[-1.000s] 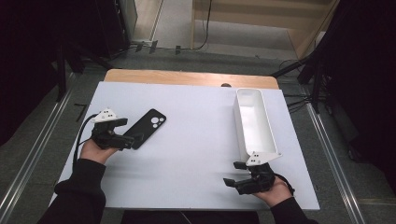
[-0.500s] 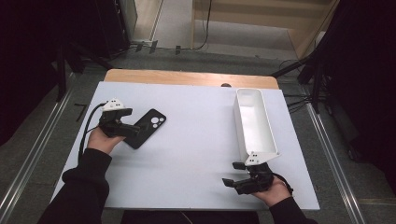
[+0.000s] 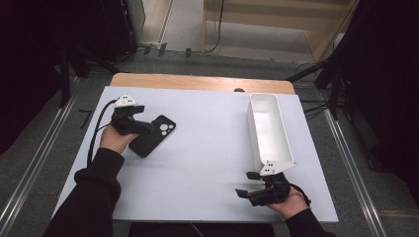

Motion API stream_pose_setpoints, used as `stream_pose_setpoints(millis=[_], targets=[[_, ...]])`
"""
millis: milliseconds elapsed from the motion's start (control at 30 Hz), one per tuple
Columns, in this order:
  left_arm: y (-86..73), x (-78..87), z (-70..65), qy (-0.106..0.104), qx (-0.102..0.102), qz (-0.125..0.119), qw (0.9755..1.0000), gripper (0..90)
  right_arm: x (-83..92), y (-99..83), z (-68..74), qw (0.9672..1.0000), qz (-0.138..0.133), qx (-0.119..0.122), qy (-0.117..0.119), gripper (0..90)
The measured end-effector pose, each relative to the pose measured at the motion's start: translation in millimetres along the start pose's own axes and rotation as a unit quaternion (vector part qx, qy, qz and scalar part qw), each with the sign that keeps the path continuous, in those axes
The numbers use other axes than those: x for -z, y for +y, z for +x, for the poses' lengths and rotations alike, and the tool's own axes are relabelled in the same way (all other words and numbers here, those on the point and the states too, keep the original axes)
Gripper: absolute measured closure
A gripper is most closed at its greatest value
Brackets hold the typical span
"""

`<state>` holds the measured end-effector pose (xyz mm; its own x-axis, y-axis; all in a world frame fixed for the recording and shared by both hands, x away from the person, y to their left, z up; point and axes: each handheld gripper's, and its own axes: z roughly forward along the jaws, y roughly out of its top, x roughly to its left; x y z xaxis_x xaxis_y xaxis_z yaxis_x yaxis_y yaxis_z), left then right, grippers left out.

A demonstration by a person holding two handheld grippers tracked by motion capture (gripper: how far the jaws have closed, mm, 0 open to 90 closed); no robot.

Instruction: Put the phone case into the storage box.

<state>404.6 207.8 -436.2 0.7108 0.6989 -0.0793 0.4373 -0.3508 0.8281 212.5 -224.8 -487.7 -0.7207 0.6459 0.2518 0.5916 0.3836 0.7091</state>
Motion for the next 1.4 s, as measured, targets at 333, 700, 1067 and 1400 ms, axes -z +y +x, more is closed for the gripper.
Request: stream_pose_setpoints(millis=[333,700,1067,1400], targets=[[-9.7,-9.7,-1.1,0.004,-0.005,0.010,0.9999,5.6,0.7,0.0,0.7,1.0000,-0.001,-0.001,0.003,22.5],[-21.5,-19.2,1.1,0.007,-0.010,0.023,0.9997,5.3,1.1,-0.3,1.1,1.0000,0.000,-0.001,0.004,22.5],[-35.4,-29.2,3.3,0.013,-0.014,0.035,0.9992,5.4,0.6,-0.2,1.4,1.0000,0.002,0.002,0.004,22.5],[-49.5,-41.3,5.4,0.023,-0.022,0.080,0.9963,5.3,0.2,-0.3,1.8,1.0000,0.003,0.004,0.003,22.5]])
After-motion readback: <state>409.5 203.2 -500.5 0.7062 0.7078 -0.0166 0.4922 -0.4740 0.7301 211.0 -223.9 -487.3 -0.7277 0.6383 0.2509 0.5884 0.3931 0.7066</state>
